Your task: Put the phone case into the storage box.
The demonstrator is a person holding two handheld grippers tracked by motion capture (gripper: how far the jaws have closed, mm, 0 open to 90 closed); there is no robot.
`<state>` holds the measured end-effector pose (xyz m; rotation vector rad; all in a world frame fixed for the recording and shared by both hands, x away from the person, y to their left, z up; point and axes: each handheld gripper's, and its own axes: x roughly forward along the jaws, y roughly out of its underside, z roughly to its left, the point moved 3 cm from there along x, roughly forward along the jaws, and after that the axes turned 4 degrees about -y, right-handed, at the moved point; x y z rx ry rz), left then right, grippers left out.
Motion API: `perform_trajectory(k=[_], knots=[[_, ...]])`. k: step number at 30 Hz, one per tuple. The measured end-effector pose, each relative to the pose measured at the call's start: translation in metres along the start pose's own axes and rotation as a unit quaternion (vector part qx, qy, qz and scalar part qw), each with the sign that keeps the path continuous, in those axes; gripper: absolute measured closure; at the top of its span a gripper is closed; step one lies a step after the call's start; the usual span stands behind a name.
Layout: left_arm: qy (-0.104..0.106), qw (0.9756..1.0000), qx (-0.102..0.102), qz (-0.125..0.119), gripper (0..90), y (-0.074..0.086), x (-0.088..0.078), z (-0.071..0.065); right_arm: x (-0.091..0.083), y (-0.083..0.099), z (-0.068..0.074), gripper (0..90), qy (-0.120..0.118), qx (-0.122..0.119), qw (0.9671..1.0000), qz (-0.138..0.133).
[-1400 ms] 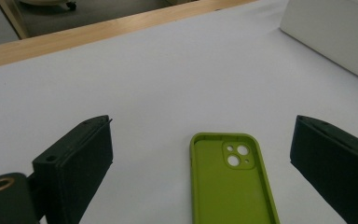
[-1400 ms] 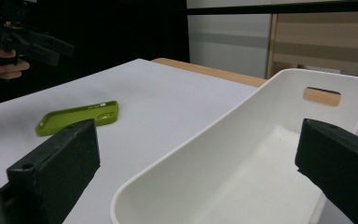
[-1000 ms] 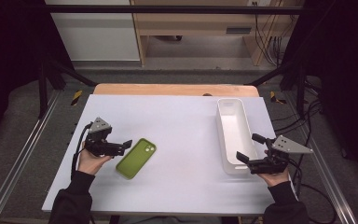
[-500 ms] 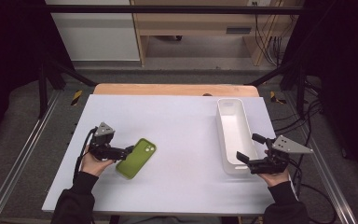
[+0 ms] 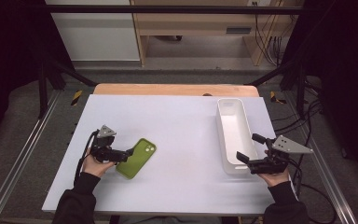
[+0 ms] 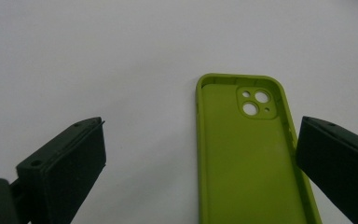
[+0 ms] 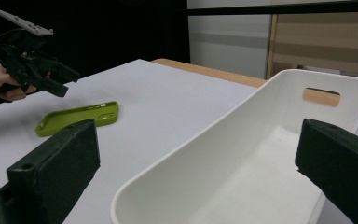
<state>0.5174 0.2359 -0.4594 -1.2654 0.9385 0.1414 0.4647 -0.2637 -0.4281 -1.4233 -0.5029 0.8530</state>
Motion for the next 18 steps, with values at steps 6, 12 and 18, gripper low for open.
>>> perform_trajectory(k=[6,12,18], knots=[[-0.002,0.9999,-0.002,0.013,1.2,0.004,0.005,0.000,0.000,0.000,0.000,0.2,0.001,0.000,1.0000,0.000],[-0.001,0.9997,-0.003,0.024,3.3,0.008,0.011,0.000,0.000,0.000,0.000,0.2,0.000,-0.001,1.0000,0.000],[-0.002,0.9993,0.005,0.036,7.2,0.010,0.014,-0.002,0.000,0.000,0.000,0.2,0.001,-0.002,1.0000,0.001]])
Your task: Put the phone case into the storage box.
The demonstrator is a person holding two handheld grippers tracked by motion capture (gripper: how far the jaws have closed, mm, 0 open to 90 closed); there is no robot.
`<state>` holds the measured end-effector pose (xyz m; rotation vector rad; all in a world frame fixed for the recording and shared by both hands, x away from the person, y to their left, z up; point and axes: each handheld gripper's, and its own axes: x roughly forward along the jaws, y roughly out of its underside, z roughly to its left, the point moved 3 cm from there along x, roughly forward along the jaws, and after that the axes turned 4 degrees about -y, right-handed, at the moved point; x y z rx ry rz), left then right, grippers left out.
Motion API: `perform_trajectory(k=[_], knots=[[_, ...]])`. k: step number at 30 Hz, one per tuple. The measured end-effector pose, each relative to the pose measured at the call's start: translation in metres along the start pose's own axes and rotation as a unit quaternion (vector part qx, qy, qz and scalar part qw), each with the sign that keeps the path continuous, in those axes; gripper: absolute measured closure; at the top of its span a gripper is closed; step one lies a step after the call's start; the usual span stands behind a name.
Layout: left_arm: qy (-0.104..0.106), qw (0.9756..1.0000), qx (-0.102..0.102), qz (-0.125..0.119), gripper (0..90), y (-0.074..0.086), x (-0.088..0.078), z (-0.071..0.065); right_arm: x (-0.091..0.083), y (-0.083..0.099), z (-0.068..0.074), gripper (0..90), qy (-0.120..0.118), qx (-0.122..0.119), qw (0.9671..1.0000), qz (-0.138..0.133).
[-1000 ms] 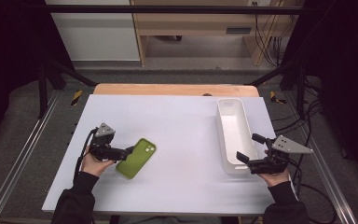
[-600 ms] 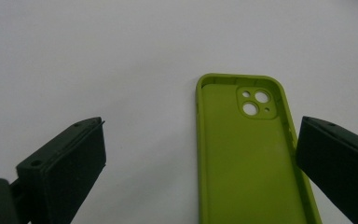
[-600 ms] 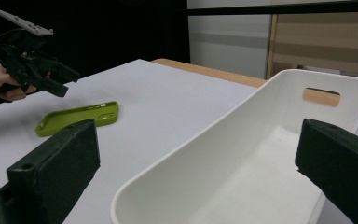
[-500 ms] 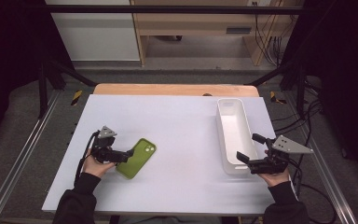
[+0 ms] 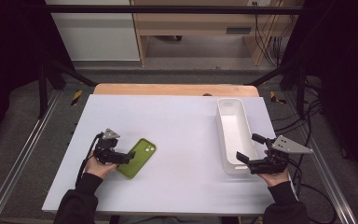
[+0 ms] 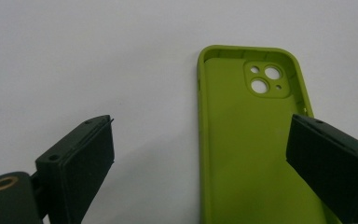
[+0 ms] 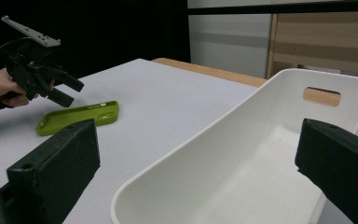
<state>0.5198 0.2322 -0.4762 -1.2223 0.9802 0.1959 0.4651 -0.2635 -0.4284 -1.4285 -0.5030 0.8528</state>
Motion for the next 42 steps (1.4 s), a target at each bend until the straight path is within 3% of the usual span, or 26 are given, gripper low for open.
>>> perform_trajectory(k=[12,18,32,42], knots=[[-0.010,0.9998,0.004,0.017,21.2,0.0023,0.0044,-0.0006,-0.0001,-0.0001,0.0000,0.2,0.000,0.001,1.0000,0.000],[-0.003,0.9998,-0.001,0.020,32.0,0.0029,0.0051,-0.0007,-0.0001,-0.0001,0.0000,0.2,0.000,0.001,1.0000,0.000],[-0.007,0.9993,0.010,0.034,52.7,0.0041,0.0083,-0.0034,-0.0003,-0.0002,0.0001,0.2,-0.001,0.001,1.0000,-0.001],[0.005,0.9992,0.004,0.040,66.6,0.0046,0.0100,-0.0038,-0.0003,-0.0003,0.0001,0.2,-0.001,0.002,1.0000,-0.001]])
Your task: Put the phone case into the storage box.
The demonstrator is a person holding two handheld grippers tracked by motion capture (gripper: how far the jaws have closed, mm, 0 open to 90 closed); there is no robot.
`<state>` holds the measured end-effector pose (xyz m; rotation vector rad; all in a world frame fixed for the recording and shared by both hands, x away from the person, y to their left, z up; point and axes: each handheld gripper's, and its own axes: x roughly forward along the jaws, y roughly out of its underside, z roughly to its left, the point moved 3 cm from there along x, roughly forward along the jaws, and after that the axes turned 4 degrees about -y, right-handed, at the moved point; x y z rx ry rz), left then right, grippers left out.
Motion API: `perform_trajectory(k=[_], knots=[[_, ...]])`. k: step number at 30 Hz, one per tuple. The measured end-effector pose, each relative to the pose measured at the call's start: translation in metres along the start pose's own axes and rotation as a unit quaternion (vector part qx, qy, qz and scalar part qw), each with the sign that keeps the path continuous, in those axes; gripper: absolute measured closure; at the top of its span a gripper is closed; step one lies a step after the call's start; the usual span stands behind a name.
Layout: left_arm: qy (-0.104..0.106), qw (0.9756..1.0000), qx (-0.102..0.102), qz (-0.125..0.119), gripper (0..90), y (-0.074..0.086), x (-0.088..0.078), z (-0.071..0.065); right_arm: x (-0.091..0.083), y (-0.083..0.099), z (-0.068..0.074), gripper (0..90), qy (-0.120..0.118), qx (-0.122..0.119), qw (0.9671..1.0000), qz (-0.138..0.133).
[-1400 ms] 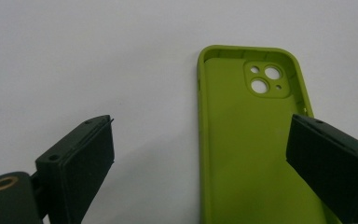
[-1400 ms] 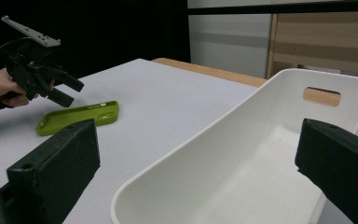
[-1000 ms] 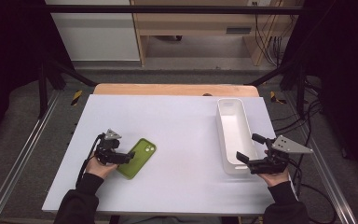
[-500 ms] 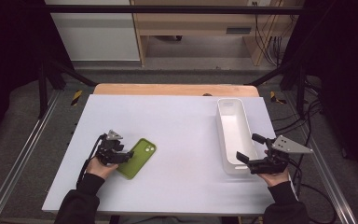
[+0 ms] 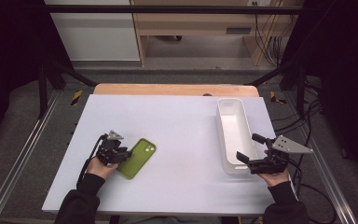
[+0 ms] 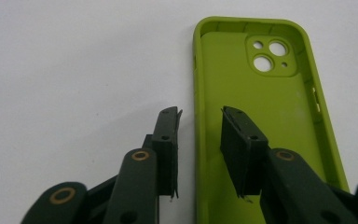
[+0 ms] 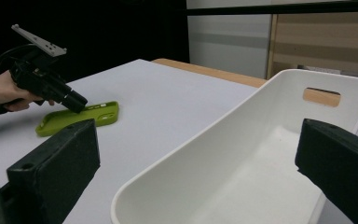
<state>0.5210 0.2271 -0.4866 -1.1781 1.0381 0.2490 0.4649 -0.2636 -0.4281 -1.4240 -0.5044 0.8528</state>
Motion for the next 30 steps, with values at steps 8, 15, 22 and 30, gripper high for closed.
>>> perform_trajectory(k=[8,15,22,30], knots=[[0.005,1.0000,-0.001,0.002,74.2,0.0000,0.0009,0.0000,-0.0001,0.0000,0.0001,0.2,0.000,0.001,1.0000,0.000],[0.005,1.0000,-0.003,0.003,79.9,-0.0003,0.0009,0.0006,-0.0001,0.0000,0.0002,0.2,0.000,0.001,1.0000,0.000],[0.006,1.0000,-0.001,0.004,83.1,-0.0006,0.0009,0.0002,-0.0001,-0.0001,0.0003,0.2,-0.001,0.002,1.0000,0.000],[0.005,1.0000,0.000,0.004,84.7,-0.0007,0.0008,0.0008,0.0000,-0.0001,0.0002,0.2,-0.001,0.001,1.0000,0.000]])
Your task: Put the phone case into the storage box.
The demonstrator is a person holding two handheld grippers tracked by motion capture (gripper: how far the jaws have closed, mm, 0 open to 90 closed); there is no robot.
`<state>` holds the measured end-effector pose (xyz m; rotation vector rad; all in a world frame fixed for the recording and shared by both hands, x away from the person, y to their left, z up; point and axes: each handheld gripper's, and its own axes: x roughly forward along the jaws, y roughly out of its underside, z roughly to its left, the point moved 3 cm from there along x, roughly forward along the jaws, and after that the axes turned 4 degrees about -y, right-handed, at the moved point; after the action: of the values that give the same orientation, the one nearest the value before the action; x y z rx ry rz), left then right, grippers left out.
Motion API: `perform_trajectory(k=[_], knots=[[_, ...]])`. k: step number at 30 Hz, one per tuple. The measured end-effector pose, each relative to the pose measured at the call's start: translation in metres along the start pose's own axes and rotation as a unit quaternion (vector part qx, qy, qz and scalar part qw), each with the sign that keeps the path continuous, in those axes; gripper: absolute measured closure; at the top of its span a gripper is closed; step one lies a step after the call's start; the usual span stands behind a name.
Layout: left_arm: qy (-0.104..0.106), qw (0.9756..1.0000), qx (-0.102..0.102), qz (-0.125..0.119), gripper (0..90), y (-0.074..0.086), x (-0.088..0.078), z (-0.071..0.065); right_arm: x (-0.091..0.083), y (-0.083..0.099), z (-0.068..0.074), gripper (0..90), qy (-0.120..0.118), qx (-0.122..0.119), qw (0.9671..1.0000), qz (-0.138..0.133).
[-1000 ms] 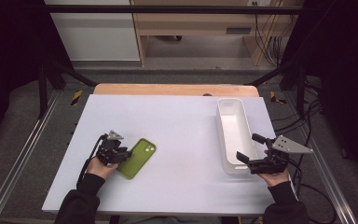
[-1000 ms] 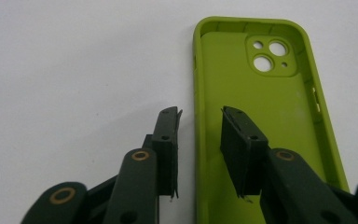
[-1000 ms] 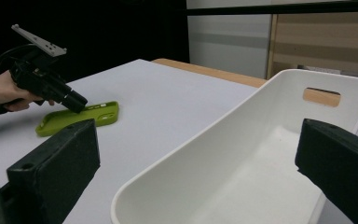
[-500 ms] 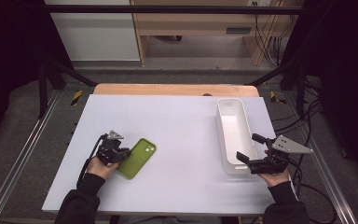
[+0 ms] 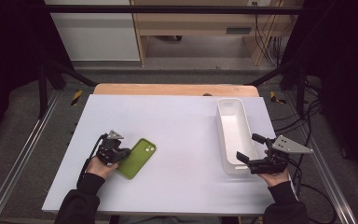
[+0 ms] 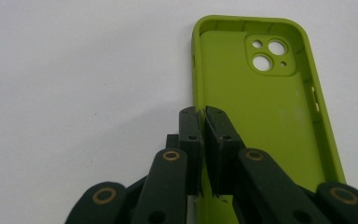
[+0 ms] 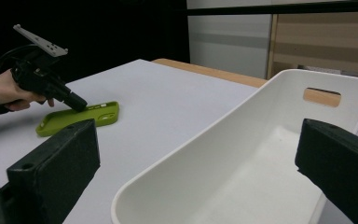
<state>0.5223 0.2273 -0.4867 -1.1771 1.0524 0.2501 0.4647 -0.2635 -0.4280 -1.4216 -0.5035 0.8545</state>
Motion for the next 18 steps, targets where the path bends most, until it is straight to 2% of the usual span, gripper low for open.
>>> perform_trajectory(k=[14,18], knots=[[-0.007,1.0000,0.005,-0.001,86.2,-0.0003,-0.0012,-0.0011,-0.0003,-0.0003,0.0000,0.2,0.000,0.001,1.0000,-0.001],[-0.010,0.9999,0.010,-0.008,86.5,-0.0012,-0.0037,-0.0010,0.0000,0.0000,0.0000,0.2,0.000,-0.001,1.0000,0.001]])
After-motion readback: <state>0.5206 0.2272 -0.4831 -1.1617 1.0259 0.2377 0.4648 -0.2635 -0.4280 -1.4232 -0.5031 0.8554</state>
